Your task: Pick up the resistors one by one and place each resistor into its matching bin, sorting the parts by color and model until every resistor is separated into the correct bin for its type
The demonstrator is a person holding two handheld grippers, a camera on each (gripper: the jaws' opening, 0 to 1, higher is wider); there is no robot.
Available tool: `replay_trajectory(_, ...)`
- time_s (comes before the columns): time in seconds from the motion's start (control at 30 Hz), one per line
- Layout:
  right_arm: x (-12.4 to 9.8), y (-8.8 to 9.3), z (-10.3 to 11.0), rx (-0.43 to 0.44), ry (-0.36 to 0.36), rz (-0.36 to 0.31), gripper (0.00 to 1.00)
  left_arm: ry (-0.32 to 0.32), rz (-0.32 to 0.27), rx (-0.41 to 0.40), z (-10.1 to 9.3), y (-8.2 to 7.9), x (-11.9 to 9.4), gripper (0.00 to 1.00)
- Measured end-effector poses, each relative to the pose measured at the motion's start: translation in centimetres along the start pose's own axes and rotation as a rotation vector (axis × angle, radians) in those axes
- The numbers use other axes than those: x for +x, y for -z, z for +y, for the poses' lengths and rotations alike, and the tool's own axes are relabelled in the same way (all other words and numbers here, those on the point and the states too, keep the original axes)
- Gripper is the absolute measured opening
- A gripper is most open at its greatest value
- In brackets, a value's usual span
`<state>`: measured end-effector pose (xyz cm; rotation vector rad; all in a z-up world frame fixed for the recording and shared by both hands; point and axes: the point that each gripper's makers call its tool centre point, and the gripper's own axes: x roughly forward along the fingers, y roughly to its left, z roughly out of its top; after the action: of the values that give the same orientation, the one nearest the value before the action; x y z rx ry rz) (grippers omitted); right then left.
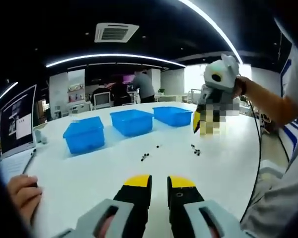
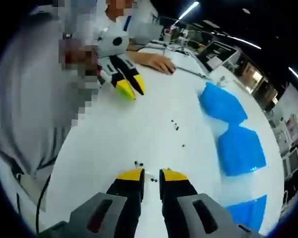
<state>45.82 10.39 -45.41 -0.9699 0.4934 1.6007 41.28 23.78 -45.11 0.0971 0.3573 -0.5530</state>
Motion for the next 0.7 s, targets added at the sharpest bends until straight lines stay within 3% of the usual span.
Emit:
replay_trajectory(0.27, 2.5, 0.4, 1.0, 0.031, -0.042, 0.037, 0.15, -0.018, -0.005, -0.001, 0.6, 0.0, -0.1, 0.16)
replay_trajectory(0.5, 2.8, 0.8, 1.1, 0.06, -0.038, 0.054, 0.13, 0.001, 0.002, -0.002, 0.2, 0.4, 0.1, 0.16)
replay_trajectory(0.7, 3.1, 0.6, 1.1, 0.065, -0.043, 0.048, 0.06, 0.007, 0.007, -0.004, -0.1, 0.5, 0.2, 0.16)
